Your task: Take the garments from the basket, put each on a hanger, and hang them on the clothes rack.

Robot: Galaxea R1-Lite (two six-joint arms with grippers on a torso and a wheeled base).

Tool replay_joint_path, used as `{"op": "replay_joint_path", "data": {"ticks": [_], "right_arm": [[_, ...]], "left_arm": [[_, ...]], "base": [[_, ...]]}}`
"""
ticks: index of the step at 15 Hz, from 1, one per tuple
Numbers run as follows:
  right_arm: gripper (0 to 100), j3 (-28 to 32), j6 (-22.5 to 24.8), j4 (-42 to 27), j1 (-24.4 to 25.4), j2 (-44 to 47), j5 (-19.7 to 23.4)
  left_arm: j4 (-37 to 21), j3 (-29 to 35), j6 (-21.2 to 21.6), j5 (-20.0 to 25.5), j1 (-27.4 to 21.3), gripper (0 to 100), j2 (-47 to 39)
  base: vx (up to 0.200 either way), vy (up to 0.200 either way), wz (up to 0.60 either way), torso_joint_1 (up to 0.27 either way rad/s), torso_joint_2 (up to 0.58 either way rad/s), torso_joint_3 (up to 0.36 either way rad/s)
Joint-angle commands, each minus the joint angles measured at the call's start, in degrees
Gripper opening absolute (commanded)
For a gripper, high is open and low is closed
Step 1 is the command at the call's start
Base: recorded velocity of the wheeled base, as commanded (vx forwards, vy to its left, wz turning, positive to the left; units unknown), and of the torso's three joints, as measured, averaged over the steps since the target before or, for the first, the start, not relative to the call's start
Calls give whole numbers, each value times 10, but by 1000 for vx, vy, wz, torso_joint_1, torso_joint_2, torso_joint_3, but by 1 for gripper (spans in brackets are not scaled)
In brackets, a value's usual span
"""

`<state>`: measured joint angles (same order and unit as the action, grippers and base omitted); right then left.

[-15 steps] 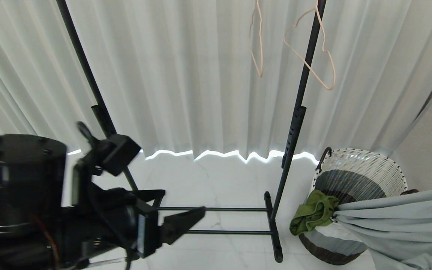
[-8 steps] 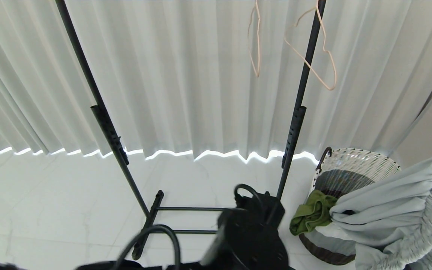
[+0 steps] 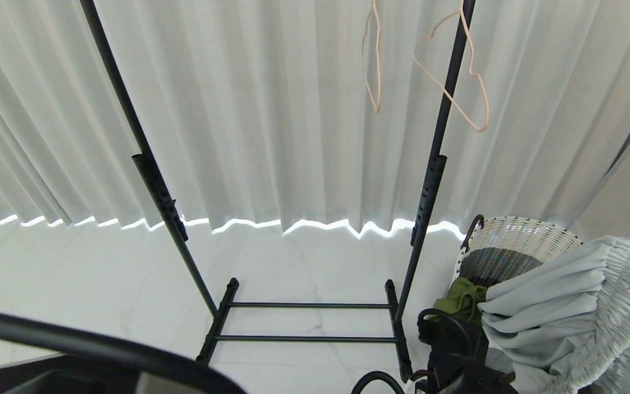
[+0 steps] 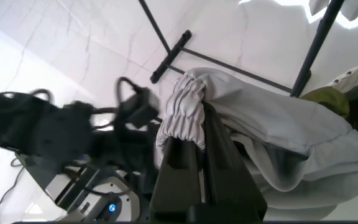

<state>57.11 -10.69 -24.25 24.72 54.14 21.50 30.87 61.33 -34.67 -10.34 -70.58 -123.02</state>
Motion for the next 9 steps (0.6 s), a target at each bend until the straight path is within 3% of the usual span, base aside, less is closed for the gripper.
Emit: {"op": "replay_joint_path", "data": {"ticks": [1, 4, 5, 9], "right_arm": [[0, 1, -1, 0, 1, -1, 0], [0, 1, -2, 1, 1, -2, -1], [0, 0, -2, 1, 1, -2, -1], [0, -7, -2, 0, -1, -3, -23]], "left_arm": [[0, 41, -12, -13, 13, 100, -60], [1, 60, -26, -25, 18, 100, -87], [1, 56, -26, -26, 17, 0, -86], [2, 11, -19, -36, -14, 0, -35]], "base": [[0, 0, 0, 0, 0, 0], [0, 0, 0, 0, 0, 0], [0, 0, 0, 0, 0, 0], [0, 0, 0, 0, 0, 0]]}}
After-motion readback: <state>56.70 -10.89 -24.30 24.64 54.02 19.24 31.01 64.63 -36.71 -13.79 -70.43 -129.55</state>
